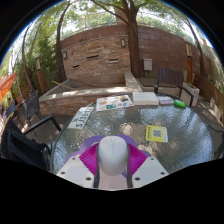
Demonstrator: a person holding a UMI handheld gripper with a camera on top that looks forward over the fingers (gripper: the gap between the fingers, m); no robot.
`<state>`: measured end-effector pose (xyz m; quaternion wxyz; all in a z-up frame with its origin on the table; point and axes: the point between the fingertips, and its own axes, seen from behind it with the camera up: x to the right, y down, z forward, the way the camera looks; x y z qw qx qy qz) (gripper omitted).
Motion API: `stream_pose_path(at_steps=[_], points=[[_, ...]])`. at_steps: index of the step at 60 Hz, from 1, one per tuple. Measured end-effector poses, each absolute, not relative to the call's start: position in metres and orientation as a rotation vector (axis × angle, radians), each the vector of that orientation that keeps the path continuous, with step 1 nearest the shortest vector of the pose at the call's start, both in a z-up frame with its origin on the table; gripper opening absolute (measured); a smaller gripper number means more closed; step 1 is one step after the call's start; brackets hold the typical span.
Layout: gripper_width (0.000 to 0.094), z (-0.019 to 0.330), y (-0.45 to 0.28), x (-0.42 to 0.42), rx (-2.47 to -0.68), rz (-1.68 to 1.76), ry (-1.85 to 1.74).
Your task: Arrange mouse
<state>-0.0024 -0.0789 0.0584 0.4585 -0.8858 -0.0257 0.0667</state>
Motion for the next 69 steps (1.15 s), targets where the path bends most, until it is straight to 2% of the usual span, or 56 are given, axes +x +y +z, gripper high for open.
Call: stream_pose_path(at_steps=[4,6,13,15,19,22,33,43,56,69], points=[[0.0369,0.024,-0.080,-0.014,-2.237,0.140,-0.085],[0.0403,0.006,-0.084,-0.016,-2.257,0.134,-0.091],[0.0538,-0.010,-0.092,-0.019,-2.299,0.128,-0.087],[0.0623,-0.005,-0.096,-0.019,-2.292,0.124,-0.086],[0.0862,0.012,-0.102,-0.019,-2.278,0.117,-0.102],[0.0833,0.033,-0.112,-0.018,-2.259,0.098,-0.109],[0.0846,0.120,-0.171,-0.020,-2.218,0.062,-0.113],[0.0868,0.175,-0.236,-0.021,-2.190,0.049,-0.113],[0.0852,0.205,-0.313,-0.013,-2.167,0.028,-0.129],[0.0851,0.211,-0.362,-0.015,-2.173,0.048,-0.136]])
